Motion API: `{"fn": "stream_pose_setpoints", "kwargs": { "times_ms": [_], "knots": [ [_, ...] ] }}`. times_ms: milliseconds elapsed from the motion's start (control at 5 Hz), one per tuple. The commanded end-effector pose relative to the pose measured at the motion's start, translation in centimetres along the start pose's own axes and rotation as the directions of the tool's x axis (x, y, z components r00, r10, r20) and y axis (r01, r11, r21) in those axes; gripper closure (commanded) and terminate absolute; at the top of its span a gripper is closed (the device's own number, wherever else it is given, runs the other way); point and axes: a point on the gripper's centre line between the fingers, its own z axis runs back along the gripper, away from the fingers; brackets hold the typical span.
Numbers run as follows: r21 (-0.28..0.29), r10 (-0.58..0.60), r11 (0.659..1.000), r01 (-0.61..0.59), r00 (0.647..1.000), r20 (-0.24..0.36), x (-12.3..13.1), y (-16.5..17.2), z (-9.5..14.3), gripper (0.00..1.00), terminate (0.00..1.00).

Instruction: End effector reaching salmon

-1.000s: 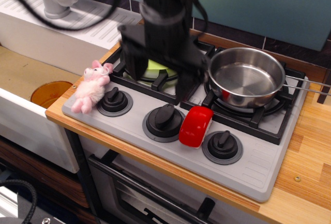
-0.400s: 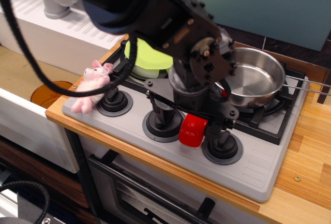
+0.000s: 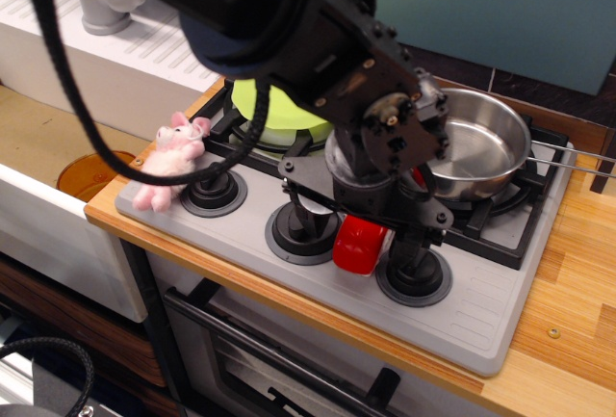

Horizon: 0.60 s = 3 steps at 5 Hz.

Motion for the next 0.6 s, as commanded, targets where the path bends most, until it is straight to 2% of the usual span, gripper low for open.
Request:
{"fn": "stream_pose_setpoints", "kwargs": {
  "times_ms": [0, 200, 400],
  "knots": [
    [-0.086, 0.026, 0.996, -0.026, 1.0, -0.007, 0.47, -0.62, -1.48, 0.0, 0.0],
    [-0.086, 0.026, 0.996, -0.026, 1.0, -0.007, 0.47, -0.62, -1.48, 0.0, 0.0],
    [-0.086, 0.026, 0.996, -0.026, 1.0, -0.007, 0.47, -0.62, -1.48, 0.0, 1.0]
  ]
}}
